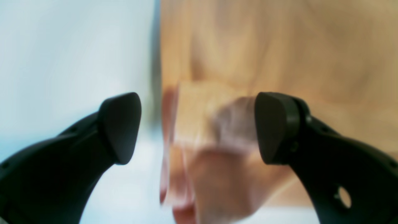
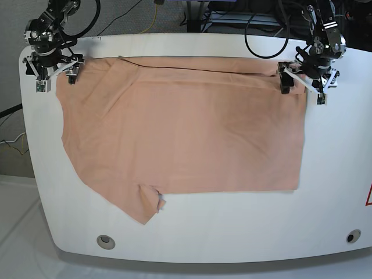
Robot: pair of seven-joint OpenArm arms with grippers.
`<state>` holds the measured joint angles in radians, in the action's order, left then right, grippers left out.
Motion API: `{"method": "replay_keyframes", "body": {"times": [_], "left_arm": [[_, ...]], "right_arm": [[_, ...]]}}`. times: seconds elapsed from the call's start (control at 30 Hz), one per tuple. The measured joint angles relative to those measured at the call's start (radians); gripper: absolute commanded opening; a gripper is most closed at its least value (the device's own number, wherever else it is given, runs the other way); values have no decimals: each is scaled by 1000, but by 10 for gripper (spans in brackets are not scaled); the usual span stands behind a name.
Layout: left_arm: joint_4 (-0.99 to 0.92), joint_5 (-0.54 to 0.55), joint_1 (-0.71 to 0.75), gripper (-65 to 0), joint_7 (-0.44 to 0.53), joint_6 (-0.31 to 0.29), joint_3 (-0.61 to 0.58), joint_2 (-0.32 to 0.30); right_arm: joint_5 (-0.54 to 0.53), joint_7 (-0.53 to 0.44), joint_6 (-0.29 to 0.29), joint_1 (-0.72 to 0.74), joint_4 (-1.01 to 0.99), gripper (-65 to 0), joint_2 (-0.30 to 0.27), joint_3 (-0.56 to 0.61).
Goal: Fold the T-shirt properly
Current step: 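Open both grippers and lift them off the shirt edge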
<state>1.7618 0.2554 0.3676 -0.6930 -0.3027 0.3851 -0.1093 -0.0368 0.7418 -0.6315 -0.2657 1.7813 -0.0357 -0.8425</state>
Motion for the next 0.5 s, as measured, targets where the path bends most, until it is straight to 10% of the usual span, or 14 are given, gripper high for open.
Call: {"method": "replay_keyframes", "body": {"times": [0.5], "left_arm": [[32,-3,-157,-108,-126,1,43,-6]], "right_arm": [[5,16,0,74,108,-139,5,4]]}}
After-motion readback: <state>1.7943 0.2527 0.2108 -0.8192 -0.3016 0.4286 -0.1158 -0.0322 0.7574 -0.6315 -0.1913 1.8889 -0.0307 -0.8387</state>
